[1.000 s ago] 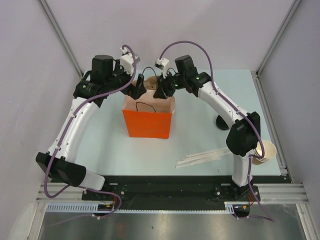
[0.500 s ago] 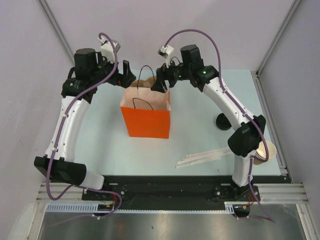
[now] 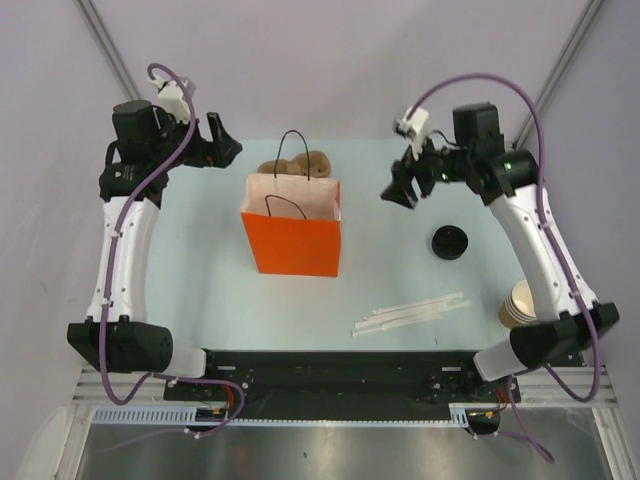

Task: Pack the takeout coffee

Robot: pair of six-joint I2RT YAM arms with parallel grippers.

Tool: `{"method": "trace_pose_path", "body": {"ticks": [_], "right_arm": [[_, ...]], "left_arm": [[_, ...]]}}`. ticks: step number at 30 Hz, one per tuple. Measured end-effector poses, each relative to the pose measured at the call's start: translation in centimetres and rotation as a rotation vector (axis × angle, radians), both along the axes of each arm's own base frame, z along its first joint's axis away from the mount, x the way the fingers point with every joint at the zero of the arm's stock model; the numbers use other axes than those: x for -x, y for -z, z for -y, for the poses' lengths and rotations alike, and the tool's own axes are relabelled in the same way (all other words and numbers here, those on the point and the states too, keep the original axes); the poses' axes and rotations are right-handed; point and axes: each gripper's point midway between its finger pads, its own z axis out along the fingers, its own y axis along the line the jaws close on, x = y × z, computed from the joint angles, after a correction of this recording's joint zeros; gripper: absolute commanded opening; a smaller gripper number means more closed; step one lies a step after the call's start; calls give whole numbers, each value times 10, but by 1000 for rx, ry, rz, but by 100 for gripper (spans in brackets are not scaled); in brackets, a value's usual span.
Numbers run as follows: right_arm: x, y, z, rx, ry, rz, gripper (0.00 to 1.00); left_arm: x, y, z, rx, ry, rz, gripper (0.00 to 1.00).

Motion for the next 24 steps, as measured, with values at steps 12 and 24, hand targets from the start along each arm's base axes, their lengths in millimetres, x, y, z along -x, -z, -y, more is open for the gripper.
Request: {"method": "trace_pose_path", "body": {"ticks": [12, 24], "right_arm": [[131, 213, 76, 543, -221, -289, 35], [182, 260, -1, 580, -525, -164, 26]], "left_arm": [[8, 34, -5, 62, 1, -78, 100], [10, 56, -4, 73, 3, -127, 100]]}}
